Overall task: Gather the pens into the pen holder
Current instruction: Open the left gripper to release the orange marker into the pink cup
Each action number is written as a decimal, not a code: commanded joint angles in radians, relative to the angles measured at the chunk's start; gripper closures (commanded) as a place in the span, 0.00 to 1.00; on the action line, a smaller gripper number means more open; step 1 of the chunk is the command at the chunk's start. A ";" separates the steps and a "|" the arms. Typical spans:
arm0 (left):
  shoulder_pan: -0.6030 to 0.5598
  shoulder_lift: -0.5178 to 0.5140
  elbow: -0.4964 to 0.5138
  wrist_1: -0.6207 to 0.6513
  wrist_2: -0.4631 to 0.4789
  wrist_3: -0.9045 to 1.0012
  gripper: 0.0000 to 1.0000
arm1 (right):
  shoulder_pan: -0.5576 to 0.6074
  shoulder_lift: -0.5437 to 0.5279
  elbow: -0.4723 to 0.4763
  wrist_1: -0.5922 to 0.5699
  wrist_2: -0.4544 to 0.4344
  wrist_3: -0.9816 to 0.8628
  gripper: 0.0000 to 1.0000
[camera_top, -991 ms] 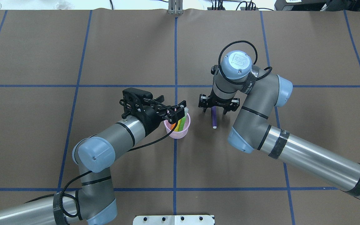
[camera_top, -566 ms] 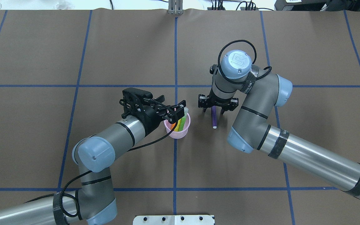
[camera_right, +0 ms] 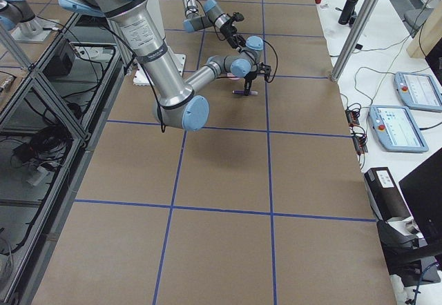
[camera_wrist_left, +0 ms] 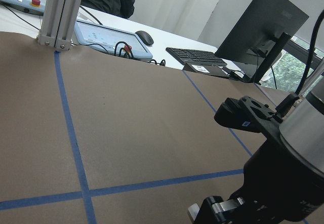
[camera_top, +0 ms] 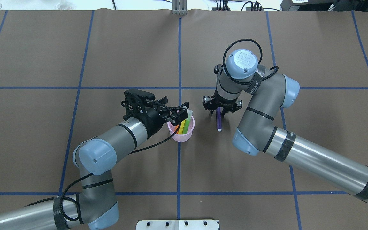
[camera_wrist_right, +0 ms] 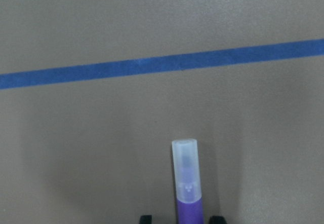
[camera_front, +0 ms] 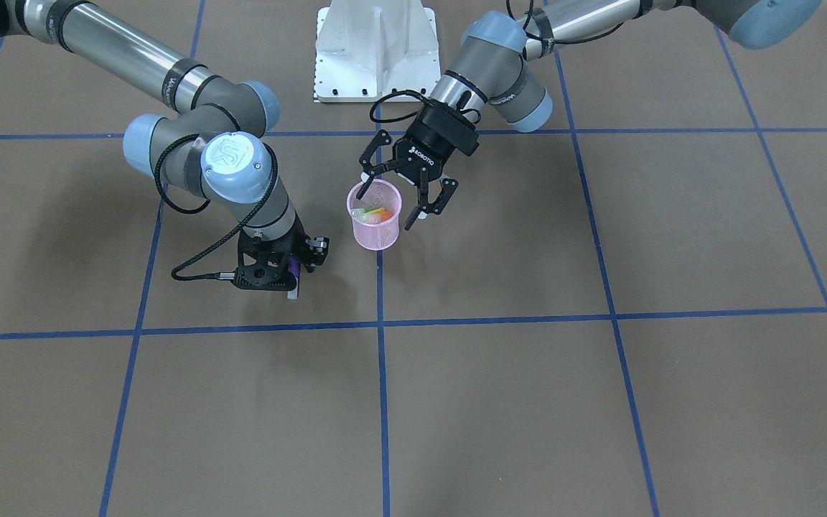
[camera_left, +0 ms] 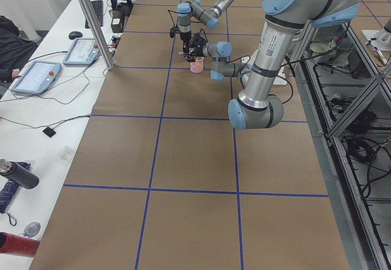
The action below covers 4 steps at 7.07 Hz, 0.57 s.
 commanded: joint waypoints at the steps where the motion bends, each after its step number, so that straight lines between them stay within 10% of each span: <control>1: -0.003 0.000 0.000 0.000 0.000 0.002 0.10 | -0.001 -0.002 -0.001 -0.001 0.000 -0.001 0.52; 4: -0.003 -0.001 0.000 0.000 0.000 0.002 0.17 | 0.001 -0.001 0.000 -0.002 0.001 0.000 0.85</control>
